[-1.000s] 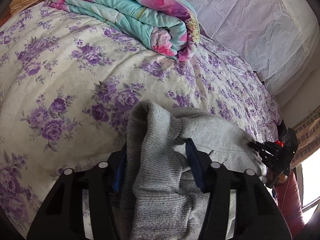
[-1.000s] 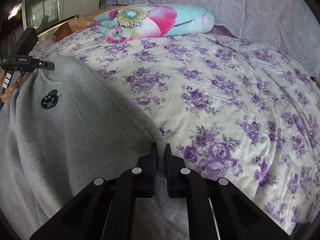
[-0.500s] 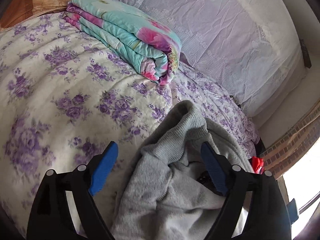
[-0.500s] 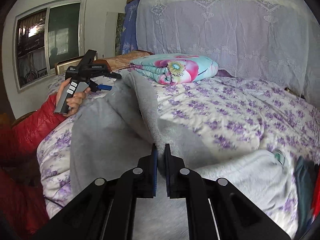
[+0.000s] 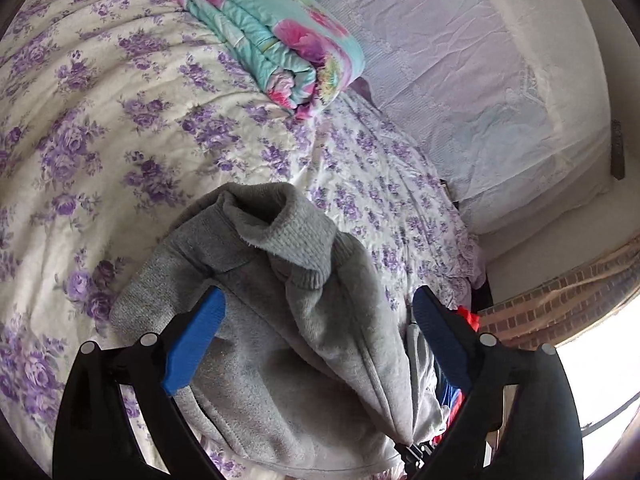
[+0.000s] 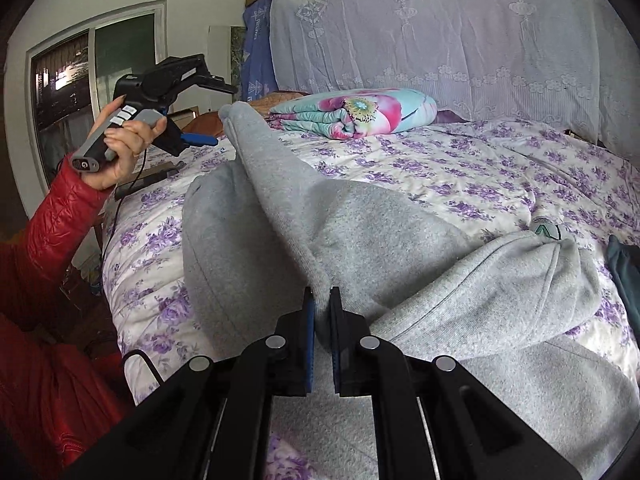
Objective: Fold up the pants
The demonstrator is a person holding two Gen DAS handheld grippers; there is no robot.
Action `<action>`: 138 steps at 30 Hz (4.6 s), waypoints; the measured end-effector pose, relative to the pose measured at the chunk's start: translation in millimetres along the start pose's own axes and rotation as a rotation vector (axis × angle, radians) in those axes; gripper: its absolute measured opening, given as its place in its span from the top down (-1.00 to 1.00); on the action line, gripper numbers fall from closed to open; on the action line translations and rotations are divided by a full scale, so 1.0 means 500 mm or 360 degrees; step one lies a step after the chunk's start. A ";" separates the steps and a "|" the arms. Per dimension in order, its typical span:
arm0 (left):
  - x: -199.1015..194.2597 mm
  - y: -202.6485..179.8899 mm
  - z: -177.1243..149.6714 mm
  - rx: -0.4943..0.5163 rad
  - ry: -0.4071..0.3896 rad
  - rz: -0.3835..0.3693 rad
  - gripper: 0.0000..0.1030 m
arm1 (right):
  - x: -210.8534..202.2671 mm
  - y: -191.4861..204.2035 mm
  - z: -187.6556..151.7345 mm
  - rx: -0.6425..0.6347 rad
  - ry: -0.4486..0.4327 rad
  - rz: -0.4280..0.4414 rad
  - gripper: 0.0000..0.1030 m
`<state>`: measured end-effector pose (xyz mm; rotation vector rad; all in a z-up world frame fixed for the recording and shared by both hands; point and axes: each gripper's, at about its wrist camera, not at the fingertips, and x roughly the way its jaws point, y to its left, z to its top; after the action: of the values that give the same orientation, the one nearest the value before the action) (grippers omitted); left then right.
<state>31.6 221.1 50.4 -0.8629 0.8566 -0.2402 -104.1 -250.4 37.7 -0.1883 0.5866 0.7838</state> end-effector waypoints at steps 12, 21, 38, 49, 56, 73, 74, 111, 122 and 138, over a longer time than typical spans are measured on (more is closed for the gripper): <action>0.020 -0.012 0.024 0.0222 0.0075 0.0064 0.42 | -0.048 -0.005 0.046 -0.0082 -0.0121 -0.0048 0.86; 0.019 0.099 -0.054 0.0390 0.0186 0.0027 0.36 | -0.018 0.031 -0.030 -0.0108 0.0139 0.0064 0.85; -0.157 0.063 -0.125 0.0564 -0.0211 0.0372 -0.34 | 0.012 0.028 -0.066 0.0007 0.0210 0.0108 0.81; 0.093 -0.031 -0.267 0.1269 0.0060 0.0730 -0.61 | 0.006 0.036 -0.072 0.0057 0.0174 0.0064 0.73; 0.034 -0.157 -0.349 0.1574 -0.0055 0.0550 -0.74 | -0.058 0.009 -0.027 0.0212 0.0082 0.0168 0.16; 0.253 -0.162 -0.398 0.1541 0.0268 0.0177 -0.92 | 0.186 -0.212 0.160 0.0558 0.0425 -0.1024 -0.69; 0.254 -0.162 -0.400 0.1544 0.0267 0.0182 -0.92 | 0.204 -0.219 0.158 0.0566 0.0468 -0.1054 -0.70; 0.246 -0.164 -0.396 0.1532 0.0268 0.0151 -0.92 | -0.273 -0.282 -0.245 0.1808 -0.0374 -0.0751 0.23; 0.218 -0.148 -0.368 0.1453 0.0328 -0.0032 -0.91 | -0.312 -0.274 -0.197 0.1407 -0.0219 -0.0767 0.84; 0.165 -0.227 -0.469 0.1805 0.0162 0.0135 -0.90 | -0.156 -0.097 -0.036 0.0568 -0.0135 -0.0784 0.13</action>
<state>-73.1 -27.8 6.8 0.2455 0.6918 -0.6174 -121.1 -338.5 64.0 0.0316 0.5596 0.2025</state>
